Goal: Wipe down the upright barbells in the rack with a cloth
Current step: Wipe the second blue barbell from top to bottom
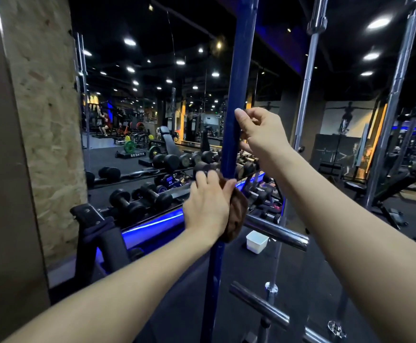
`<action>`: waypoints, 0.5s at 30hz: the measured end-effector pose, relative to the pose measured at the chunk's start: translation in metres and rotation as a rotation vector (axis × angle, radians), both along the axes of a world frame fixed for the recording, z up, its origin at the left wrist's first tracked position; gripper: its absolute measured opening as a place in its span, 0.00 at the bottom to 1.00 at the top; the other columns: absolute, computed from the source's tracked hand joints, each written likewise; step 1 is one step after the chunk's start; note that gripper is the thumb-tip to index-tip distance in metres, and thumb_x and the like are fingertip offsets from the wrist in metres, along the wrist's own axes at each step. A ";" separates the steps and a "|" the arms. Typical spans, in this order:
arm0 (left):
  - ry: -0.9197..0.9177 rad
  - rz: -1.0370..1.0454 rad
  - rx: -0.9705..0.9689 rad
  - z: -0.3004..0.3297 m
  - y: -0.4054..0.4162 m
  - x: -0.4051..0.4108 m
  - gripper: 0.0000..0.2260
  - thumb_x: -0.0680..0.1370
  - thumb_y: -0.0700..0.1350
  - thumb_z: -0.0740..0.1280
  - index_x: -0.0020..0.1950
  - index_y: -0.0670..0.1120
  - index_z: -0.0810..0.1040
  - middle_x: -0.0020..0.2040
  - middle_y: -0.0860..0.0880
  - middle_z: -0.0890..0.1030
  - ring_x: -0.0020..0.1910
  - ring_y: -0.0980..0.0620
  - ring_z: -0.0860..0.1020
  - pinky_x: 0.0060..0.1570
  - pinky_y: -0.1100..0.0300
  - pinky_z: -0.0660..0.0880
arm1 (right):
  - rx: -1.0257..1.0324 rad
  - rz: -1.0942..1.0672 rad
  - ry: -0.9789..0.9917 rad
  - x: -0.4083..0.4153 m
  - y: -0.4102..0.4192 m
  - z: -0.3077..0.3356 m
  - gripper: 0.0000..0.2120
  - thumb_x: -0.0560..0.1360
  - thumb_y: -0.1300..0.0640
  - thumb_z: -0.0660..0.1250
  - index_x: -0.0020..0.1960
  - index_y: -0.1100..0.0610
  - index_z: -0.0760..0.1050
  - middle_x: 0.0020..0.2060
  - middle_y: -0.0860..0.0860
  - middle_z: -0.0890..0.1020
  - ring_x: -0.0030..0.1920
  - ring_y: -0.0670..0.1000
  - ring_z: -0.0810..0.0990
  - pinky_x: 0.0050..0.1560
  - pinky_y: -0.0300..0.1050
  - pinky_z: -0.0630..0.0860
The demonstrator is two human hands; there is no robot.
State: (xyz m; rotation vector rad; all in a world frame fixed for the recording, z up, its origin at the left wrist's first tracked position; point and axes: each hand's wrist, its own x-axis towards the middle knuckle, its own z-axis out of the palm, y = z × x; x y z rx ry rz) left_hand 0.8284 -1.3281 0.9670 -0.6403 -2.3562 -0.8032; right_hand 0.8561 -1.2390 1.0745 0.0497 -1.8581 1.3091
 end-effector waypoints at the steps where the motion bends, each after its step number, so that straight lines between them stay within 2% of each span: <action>1: -0.032 -0.008 -0.018 -0.006 0.000 -0.001 0.23 0.79 0.62 0.47 0.59 0.45 0.67 0.58 0.45 0.68 0.59 0.43 0.70 0.39 0.52 0.63 | -0.004 -0.012 -0.006 0.001 0.000 0.000 0.08 0.80 0.54 0.62 0.44 0.54 0.74 0.39 0.51 0.79 0.39 0.49 0.78 0.46 0.48 0.81; 3: -0.061 -0.037 0.003 -0.006 0.000 -0.003 0.22 0.79 0.62 0.48 0.59 0.46 0.66 0.58 0.46 0.68 0.60 0.44 0.70 0.40 0.52 0.64 | -0.007 -0.022 -0.024 0.002 0.001 0.002 0.08 0.80 0.54 0.62 0.44 0.55 0.73 0.40 0.52 0.79 0.41 0.51 0.79 0.45 0.49 0.82; 5: -0.078 -0.081 0.093 -0.004 -0.003 -0.004 0.22 0.78 0.63 0.50 0.58 0.46 0.66 0.58 0.47 0.70 0.59 0.44 0.70 0.41 0.53 0.64 | 0.001 -0.032 -0.031 0.002 -0.001 0.005 0.09 0.80 0.54 0.62 0.42 0.55 0.72 0.38 0.51 0.77 0.38 0.50 0.77 0.47 0.52 0.82; 7: -0.117 -0.101 0.265 -0.003 -0.007 -0.002 0.21 0.76 0.64 0.55 0.55 0.48 0.64 0.56 0.48 0.72 0.56 0.44 0.72 0.41 0.53 0.64 | 0.027 -0.039 -0.027 0.002 -0.005 0.005 0.09 0.80 0.53 0.62 0.42 0.54 0.71 0.37 0.50 0.76 0.37 0.49 0.76 0.49 0.56 0.81; 10: -0.151 -0.090 0.601 0.012 -0.011 0.006 0.21 0.72 0.65 0.64 0.50 0.51 0.62 0.51 0.51 0.74 0.49 0.45 0.74 0.40 0.54 0.65 | 0.066 -0.068 -0.022 0.001 -0.011 0.003 0.08 0.79 0.51 0.63 0.42 0.52 0.72 0.38 0.50 0.76 0.41 0.51 0.76 0.52 0.59 0.79; 13: -0.101 -0.093 0.841 0.039 -0.005 0.010 0.18 0.71 0.62 0.68 0.48 0.52 0.65 0.48 0.53 0.73 0.45 0.48 0.74 0.38 0.56 0.65 | 0.093 -0.075 -0.014 0.001 -0.013 0.003 0.08 0.78 0.50 0.64 0.41 0.50 0.72 0.42 0.52 0.78 0.47 0.55 0.79 0.54 0.59 0.78; 15: -0.033 -0.085 0.855 0.043 0.000 0.012 0.14 0.73 0.61 0.67 0.47 0.53 0.71 0.48 0.53 0.73 0.45 0.49 0.75 0.37 0.59 0.65 | 0.102 -0.077 -0.015 0.001 -0.013 0.003 0.07 0.78 0.49 0.64 0.42 0.48 0.73 0.43 0.52 0.79 0.49 0.55 0.80 0.56 0.59 0.77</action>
